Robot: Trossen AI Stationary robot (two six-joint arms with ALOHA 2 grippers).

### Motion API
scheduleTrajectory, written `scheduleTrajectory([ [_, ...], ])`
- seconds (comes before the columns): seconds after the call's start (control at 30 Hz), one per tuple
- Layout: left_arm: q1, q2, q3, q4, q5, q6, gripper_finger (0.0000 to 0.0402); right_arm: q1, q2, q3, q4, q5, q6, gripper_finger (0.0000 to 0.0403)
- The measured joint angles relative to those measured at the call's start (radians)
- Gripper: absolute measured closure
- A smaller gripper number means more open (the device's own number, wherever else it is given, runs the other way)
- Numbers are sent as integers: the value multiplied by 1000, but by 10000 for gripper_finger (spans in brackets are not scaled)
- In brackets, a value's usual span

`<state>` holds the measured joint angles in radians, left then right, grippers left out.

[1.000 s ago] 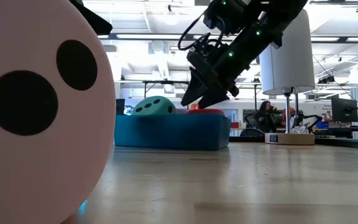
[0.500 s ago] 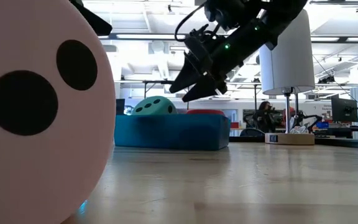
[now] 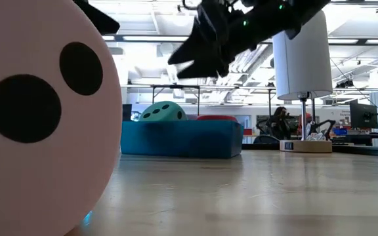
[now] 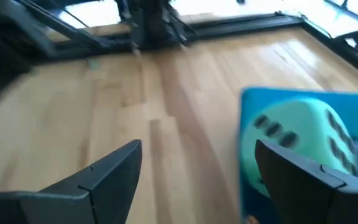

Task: Pick & Place Dice
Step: Put the large pink dice into the blue bin

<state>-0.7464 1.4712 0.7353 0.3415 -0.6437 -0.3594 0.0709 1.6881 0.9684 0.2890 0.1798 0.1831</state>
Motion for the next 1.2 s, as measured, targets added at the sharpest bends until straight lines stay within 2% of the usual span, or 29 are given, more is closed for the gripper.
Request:
scheduleTrajectory([
  [0.2,-1,0,0,34,3,-2,2,66,0,1,30,27,-4,98],
  [0.53,-5,0,0,127,156,76,2,112,0,1,29,60,-4,98],
  [0.73,-6,2,0,136,36,76,2,112,0,1,13,58,19,98],
  [0.83,-17,5,0,135,41,130,2,113,0,1,2,57,28,98],
  [0.93,-19,5,0,138,97,203,2,113,0,1,-7,55,47,98],
  [1.2,-16,5,0,164,103,205,2,135,0,1,-67,53,104,98],
])
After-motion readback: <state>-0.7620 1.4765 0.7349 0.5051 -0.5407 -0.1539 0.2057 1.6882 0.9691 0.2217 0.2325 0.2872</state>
